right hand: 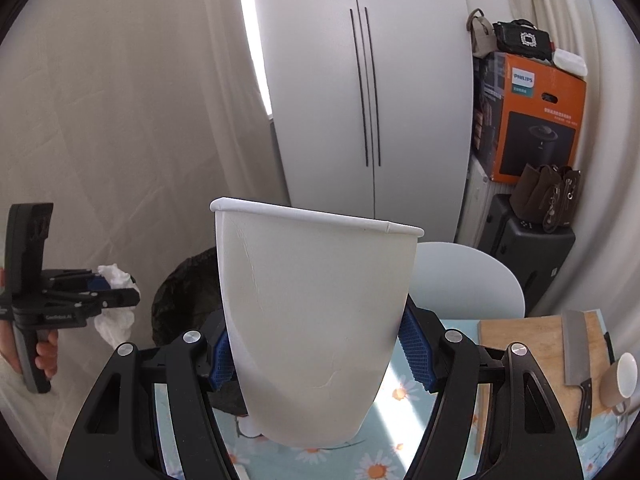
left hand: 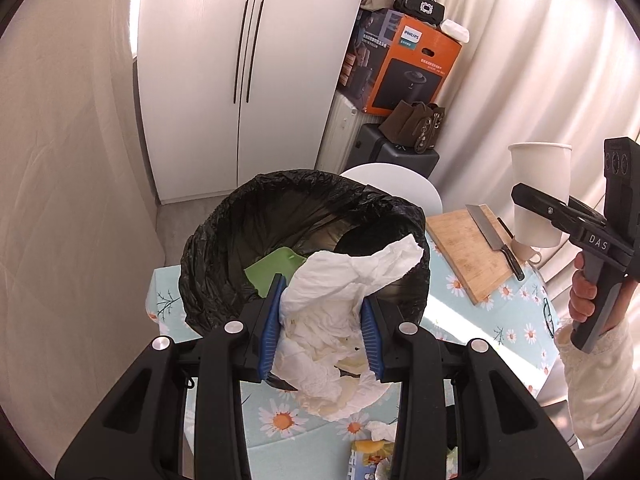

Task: Collect trash

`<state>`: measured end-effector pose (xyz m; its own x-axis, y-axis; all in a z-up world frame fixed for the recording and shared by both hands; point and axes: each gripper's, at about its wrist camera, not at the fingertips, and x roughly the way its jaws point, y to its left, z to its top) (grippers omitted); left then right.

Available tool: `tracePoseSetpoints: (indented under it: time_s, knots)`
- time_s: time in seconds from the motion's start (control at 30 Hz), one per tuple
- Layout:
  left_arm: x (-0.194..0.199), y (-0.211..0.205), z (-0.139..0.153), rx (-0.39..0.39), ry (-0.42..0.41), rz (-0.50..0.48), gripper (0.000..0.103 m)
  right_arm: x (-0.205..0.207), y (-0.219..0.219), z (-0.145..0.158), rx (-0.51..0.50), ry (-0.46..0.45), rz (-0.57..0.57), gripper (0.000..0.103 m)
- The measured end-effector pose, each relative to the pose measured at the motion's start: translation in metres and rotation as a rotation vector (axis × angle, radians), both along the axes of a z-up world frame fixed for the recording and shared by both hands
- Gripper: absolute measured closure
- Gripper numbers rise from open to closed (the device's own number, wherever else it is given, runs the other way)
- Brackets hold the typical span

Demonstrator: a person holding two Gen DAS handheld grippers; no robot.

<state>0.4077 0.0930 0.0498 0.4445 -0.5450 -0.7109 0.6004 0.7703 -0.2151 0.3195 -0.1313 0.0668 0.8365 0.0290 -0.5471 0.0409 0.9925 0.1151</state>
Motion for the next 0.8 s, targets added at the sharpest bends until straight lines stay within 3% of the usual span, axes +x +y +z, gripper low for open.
tracePoseSetpoints:
  time_s: [0.23,0.4,0.8]
  knots:
    - [0.031,0.000,-0.016,-0.070,0.000,-0.034,0.066,0.037,0.032,-0.013,0.062,-0.032,0.098,0.039]
    - [0.044,-0.002,-0.023,-0.106,-0.001,-0.041,0.066,0.057,0.056,-0.022,0.067,-0.006,0.137,0.039]
    - [0.068,-0.015,-0.044,-0.062,-0.001,-0.103,0.066,0.079,0.084,-0.058,0.048,0.061,0.150,0.039]
